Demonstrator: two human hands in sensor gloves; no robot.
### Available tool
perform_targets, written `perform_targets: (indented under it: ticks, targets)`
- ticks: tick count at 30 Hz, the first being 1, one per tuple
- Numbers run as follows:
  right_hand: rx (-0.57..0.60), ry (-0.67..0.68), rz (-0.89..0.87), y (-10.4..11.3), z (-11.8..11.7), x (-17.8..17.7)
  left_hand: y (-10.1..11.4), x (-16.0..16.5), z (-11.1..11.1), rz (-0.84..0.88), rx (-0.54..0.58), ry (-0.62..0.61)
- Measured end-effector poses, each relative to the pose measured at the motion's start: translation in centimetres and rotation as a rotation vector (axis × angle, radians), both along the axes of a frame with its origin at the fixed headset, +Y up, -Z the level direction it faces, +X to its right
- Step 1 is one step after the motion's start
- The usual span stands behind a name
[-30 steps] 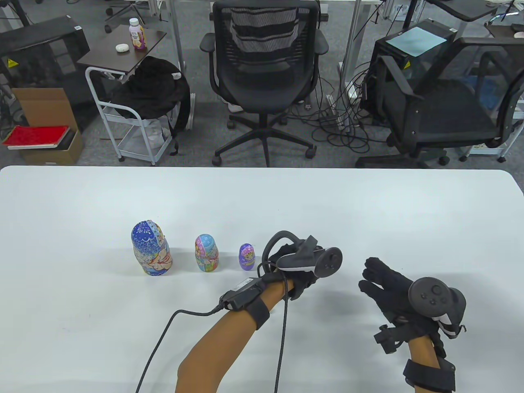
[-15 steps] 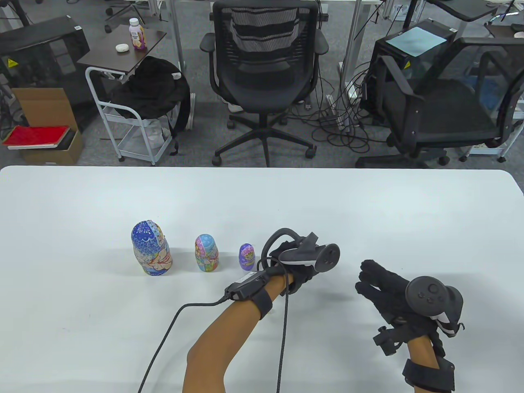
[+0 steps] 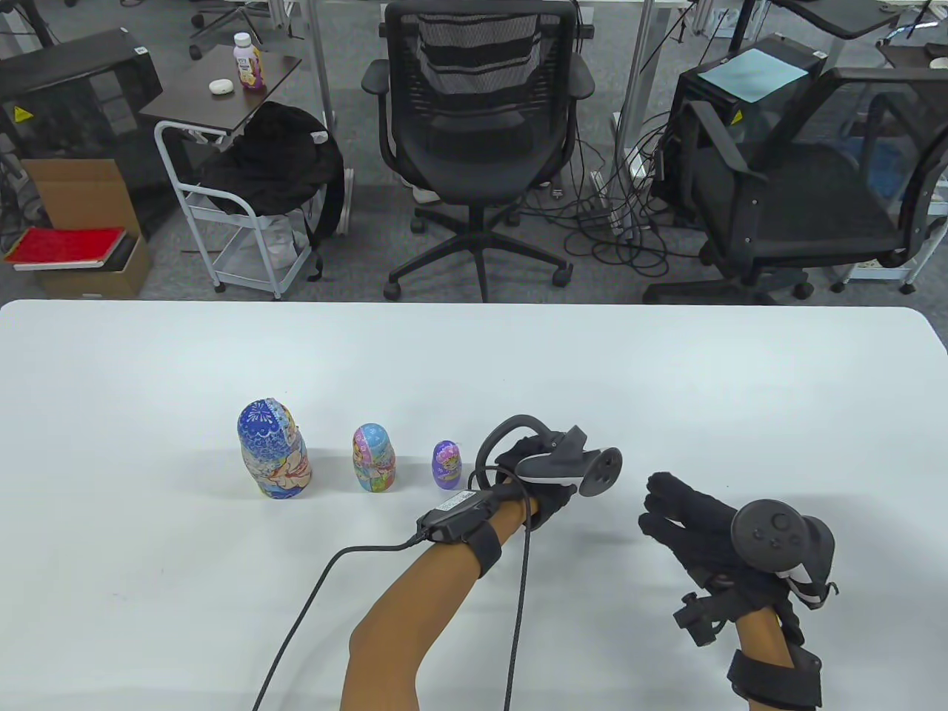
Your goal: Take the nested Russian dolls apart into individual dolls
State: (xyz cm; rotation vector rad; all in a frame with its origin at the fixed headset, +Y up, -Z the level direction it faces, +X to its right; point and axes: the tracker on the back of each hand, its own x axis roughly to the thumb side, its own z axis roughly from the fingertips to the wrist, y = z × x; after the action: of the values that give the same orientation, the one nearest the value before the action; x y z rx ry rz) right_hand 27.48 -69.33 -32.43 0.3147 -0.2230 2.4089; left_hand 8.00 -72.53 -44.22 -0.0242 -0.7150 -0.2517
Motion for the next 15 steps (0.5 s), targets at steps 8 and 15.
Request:
perform_targets:
  ticks: [8,15]
  targets:
    - [0.032,-0.018,0.015,0.2,0.2,0.2,4.8,-1.3,2.3,0.142,0.048,-0.048]
    - [0.039,-0.025,0.006,0.2,0.2,0.3,6.3,-5.8,7.3,0.119,-0.018,-0.09]
